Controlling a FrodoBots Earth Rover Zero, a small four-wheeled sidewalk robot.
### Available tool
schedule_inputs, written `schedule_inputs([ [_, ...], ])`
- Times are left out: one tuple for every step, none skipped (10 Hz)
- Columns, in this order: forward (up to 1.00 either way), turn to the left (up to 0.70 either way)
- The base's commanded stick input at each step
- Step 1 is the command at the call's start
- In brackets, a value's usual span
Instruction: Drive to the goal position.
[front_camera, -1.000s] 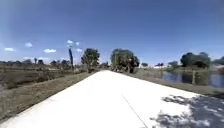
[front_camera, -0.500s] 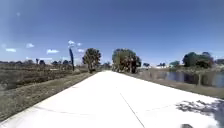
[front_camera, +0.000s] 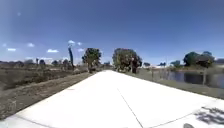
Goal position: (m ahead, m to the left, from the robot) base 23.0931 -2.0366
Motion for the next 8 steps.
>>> schedule_inputs([
  [0.70, 0.00],
  [0.70, 0.00],
  [0.70, 0.00],
  [0.70, 0.00],
  [0.70, 0.00],
  [0.70, 0.00],
  [0.70, 0.00],
  [0.70, 0.00],
])
